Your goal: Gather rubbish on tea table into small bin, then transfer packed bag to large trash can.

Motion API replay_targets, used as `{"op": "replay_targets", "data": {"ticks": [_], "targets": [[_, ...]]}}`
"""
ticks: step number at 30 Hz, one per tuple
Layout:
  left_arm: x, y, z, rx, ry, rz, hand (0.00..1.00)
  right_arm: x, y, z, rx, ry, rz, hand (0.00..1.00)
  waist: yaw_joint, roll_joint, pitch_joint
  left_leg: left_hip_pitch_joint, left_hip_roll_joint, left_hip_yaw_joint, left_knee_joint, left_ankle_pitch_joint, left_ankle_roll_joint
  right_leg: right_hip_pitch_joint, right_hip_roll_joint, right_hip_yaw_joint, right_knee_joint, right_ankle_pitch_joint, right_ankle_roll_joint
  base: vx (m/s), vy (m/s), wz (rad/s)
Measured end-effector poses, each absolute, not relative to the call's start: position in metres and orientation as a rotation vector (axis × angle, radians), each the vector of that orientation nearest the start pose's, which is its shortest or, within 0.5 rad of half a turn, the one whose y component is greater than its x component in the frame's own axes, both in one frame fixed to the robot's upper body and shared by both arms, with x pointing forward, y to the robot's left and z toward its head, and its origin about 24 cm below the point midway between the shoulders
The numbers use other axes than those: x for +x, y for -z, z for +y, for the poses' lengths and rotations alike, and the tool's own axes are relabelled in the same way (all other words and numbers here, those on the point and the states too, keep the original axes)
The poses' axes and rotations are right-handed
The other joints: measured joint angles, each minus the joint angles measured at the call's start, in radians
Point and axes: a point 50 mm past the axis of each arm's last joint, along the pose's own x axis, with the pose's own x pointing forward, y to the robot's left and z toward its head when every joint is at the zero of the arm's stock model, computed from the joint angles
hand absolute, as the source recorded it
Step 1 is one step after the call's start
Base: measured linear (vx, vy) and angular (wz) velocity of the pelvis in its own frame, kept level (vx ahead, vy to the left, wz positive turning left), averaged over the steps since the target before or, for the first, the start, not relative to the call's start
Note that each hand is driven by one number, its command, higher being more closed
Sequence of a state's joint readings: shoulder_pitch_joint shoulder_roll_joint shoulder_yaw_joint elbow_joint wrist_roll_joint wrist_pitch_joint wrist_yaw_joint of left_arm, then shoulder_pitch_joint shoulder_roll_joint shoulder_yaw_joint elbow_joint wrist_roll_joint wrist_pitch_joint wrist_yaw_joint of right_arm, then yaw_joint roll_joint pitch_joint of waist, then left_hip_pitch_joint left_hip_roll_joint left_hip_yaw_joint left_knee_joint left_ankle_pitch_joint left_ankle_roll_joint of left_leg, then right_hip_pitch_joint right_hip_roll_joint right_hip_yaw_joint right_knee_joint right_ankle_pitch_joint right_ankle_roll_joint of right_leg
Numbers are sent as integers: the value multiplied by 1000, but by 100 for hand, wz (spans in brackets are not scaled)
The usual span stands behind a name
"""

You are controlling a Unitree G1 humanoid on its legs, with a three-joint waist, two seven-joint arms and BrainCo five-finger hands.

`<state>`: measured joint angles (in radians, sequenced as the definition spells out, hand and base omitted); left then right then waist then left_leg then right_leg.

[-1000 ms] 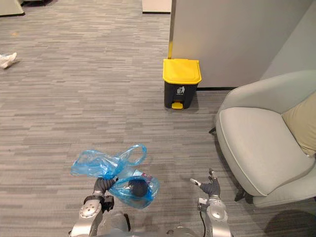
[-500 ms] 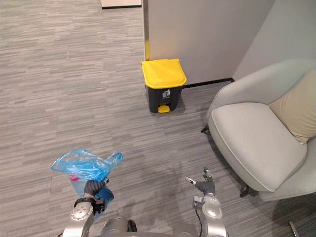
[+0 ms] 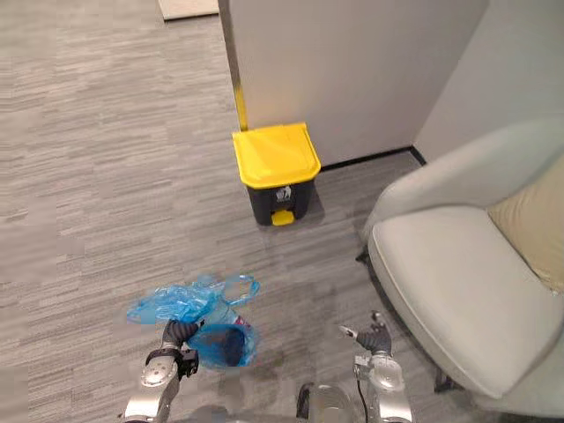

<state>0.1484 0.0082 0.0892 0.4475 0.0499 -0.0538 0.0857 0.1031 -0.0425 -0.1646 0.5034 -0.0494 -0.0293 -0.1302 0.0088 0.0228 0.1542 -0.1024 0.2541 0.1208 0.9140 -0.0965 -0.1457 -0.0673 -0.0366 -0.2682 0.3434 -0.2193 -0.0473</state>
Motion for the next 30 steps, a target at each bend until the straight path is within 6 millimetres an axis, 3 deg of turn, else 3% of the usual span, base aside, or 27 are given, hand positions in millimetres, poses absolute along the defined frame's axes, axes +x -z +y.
{"op": "replay_targets", "data": {"ticks": [1,2,3,4,6,7,8,9,13,15,16,18,19,20,21,22,24,25,26,27,28,30], "targets": [[181,80,181,51,-198,527,100,186,80,-210,-93,313,549,0,11,12,0,-75,15,-3,95,-52,17,32,11,14,-35,0,0,320,90,-42],[179,80,182,51,-203,527,100,188,79,-209,-90,310,544,0,17,8,3,-134,16,5,122,-86,33,58,13,26,-58,0,0,261,96,-51],[178,80,183,55,-205,527,100,192,78,-203,-76,300,533,0,35,3,6,-176,14,26,96,-113,73,88,11,55,-82,-2,4,217,96,-48],[177,80,185,57,-209,527,100,192,78,-202,-74,299,533,0,40,-2,9,-195,9,33,64,-128,87,102,5,65,-91,-8,14,277,173,-62],[175,79,186,55,-217,524,100,189,79,-204,-77,304,539,0,60,2,10,-238,-19,49,-223,-144,105,134,-24,92,-73,-59,78,350,280,-41],[174,79,184,48,-220,522,100,185,78,-211,-93,318,537,0,61,32,2,-226,-29,42,-384,-76,90,133,-20,103,-43,-91,104,337,274,-11],[174,79,190,56,-235,528,100,183,81,-203,-68,311,555,0,60,-26,4,-192,-72,85,-411,-90,98,132,-62,138,-32,-115,121,353,225,3],[173,79,196,62,-251,527,100,183,81,-201,-60,312,554,0,60,-46,-5,-190,-98,88,-424,-88,104,133,-80,140,-65,-107,120,341,187,6],[174,77,204,76,-270,522,100,192,76,-204,-55,324,524,0,64,-61,-10,-186,-127,122,-390,-129,144,172,-113,181,-146,-52,154,300,164,-10],[162,83,205,80,-276,559,100,194,77,-203,-56,318,529,0,65,-45,-10,-115,-134,147,-422,-192,135,137,-122,229,-2,-53,161,256,151,-55],[157,85,204,86,-267,574,100,193,79,-202,-54,316,540,0,65,-49,-12,-75,-138,166,-452,-198,136,85,-135,247,128,-51,168,246,91,-43],[154,87,201,105,-238,587,100,184,84,-203,-72,320,569,0,54,-59,-12,-4,-166,177,-499,-213,150,-62,-178,257,448,26,261,300,29,-8],[155,87,199,105,-229,585,100,180,86,-204,-77,321,579,0,52,-58,-12,13,-167,177,-501,-226,153,-93,-177,264,514,25,254,360,1,7],[156,86,198,104,-229,581,100,176,88,-204,-86,317,594,0,49,-58,-12,49,-168,174,-502,-251,156,-154,-173,266,610,-14,208,309,-29,6],[156,86,198,104,-229,581,100,176,88,-203,-88,315,595,0,45,-58,-12,64,-168,169,-505,-258,154,-176,-169,261,632,-30,198,320,-78,20],[157,86,199,107,-230,578,100,177,87,-202,-90,311,592,0,28,-53,-8,103,-168,151,-525,-270,143,-231,-155,229,646,-70,165,346,-135,37],[161,84,198,104,-227,564,100,177,87,-203,-92,311,591,0,14,-53,-8,139,-153,125,-541,-278,120,-309,-120,199,599,-102,127,361,-183,57],[165,82,200,98,-230,552,100,177,87,-203,-91,311,592,0,6,-64,-15,152,-147,91,-537,-291,92,-351,-89,188,460,-89,123,397,-230,74],[166,83,201,94,-233,557,100,172,91,-206,-98,317,612,0,1,-80,-26,159,-154,58,-524,-311,51,-343,-73,187,336,-25,70,414,-208,61],[167,87,196,79,-226,575,100,171,93,-209,-107,322,625,0,7,-54,-27,167,-132,36,-526,-311,50,-324,-57,171,325,-18,53,471,-191,20],[167,90,191,61,-224,588,100,175,92,-215,-123,323,626,0,13,-23,-31,164,-111,-2,-545,-270,36,-309,-36,153,299,-21,40,374,-125,0],[170,90,185,39,-219,581,100,175,92,-216,-123,329,622,0,2,-5,-28,172,-100,-21,-556,-204,26,-268,-37,116,271,-34,26,387,-158,33]]}}
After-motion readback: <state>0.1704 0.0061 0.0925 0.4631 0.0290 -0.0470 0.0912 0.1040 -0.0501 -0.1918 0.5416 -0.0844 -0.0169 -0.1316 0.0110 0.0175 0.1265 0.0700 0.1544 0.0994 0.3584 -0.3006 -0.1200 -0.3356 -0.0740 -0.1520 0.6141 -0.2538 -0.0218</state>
